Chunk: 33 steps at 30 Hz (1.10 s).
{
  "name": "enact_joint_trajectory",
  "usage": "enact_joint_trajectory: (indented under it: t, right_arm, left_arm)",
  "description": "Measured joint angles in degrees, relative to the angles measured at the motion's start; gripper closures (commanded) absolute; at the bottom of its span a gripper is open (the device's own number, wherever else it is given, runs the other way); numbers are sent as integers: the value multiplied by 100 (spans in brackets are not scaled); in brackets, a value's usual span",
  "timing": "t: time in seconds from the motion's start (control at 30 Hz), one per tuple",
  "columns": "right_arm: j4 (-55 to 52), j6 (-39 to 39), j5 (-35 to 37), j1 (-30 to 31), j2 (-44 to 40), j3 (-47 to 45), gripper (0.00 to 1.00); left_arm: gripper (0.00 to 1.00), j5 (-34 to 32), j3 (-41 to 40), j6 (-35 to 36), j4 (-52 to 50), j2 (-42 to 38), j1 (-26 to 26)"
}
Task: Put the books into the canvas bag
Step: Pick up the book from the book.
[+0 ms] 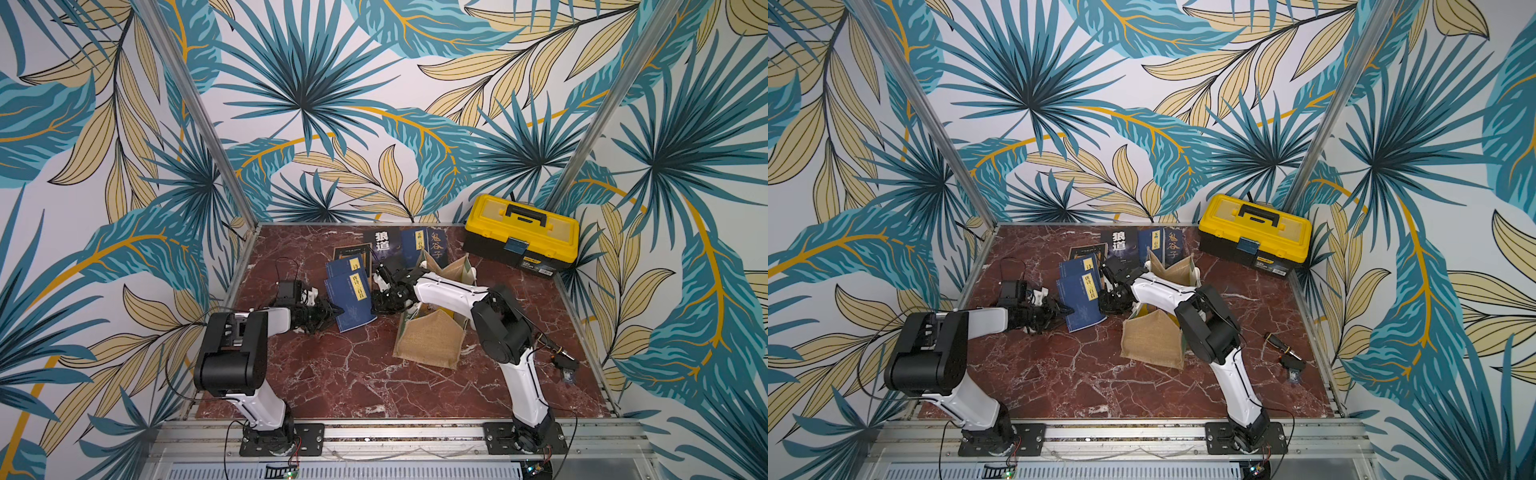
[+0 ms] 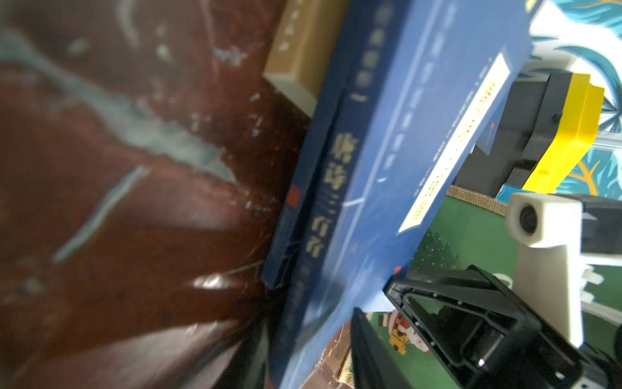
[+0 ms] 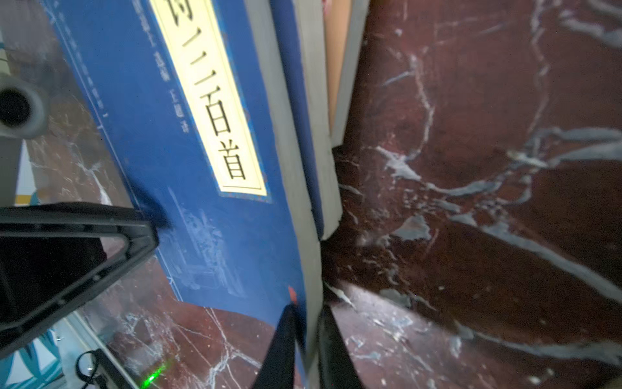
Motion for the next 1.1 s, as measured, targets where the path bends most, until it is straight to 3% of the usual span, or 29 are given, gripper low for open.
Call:
enact_joint_trajectory:
  t: [0.17, 0.43, 0.73, 1.0, 1.1]
  right_arm:
    - [208, 229, -114, -11, -286, -321, 100]
    - [208, 310, -83, 39, -925, -505, 100]
    - [210, 354, -105, 109, -1346, -516, 100]
    - [308, 549, -328, 136, -1790, -527, 100]
    - [269, 527, -352, 146, -2072, -527, 87]
  left_arm:
    - [81, -20, -155, -149, 72, -507, 9]
    - [81, -15, -428, -262, 245, -1088, 9]
    - [70, 13, -614, -494, 227, -2050, 9]
    - [96, 153, -612, -863, 232, -3320, 11]
    - [100, 133, -584, -881, 83, -3753, 13]
